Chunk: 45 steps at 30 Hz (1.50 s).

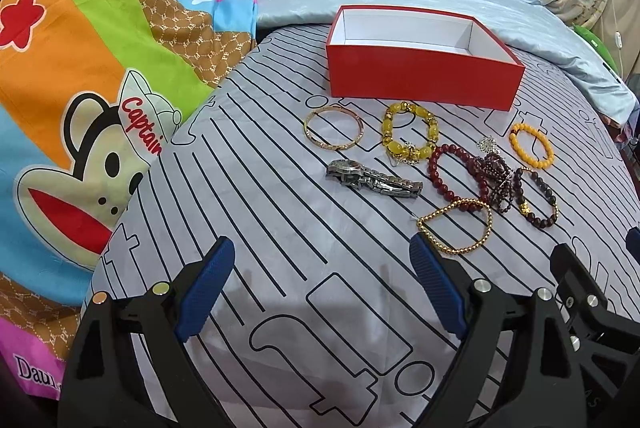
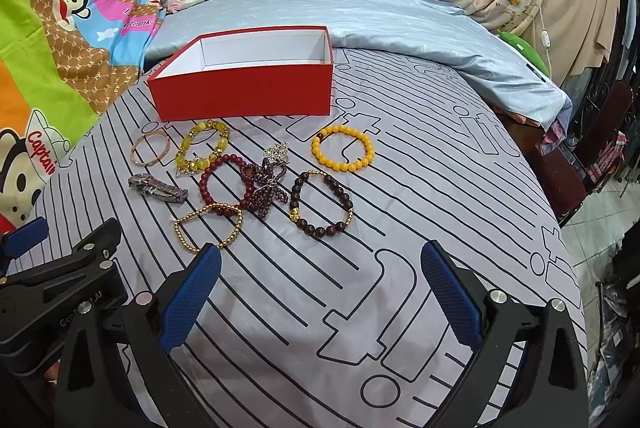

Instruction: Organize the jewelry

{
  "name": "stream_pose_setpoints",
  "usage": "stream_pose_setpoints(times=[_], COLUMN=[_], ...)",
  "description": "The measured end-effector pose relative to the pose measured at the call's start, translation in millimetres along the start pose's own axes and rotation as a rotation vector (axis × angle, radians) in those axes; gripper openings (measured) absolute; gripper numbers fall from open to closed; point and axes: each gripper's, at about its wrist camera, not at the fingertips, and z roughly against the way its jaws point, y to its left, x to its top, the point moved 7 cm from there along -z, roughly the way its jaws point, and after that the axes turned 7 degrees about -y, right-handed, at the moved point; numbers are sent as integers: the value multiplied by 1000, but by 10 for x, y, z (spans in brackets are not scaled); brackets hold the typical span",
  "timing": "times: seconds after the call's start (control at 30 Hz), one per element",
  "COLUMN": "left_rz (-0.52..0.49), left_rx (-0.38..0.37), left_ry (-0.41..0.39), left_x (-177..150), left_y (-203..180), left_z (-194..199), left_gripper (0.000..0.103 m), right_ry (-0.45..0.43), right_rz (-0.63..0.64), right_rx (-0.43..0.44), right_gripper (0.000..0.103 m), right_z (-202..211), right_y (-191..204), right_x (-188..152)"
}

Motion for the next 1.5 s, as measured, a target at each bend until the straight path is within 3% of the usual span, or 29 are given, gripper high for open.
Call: stream_pose_setpoints(times=[1.5], left_rz=[3], left_rx=[15], left_ry=[8], left_x=[-38], left_y=[14], left_z=[-31], left_gripper=[86], right_ry=[8], right_rz=[-15], right_rx=[7], right_gripper=[98], right_z=[-40], right_y=[4], right_x=[-34])
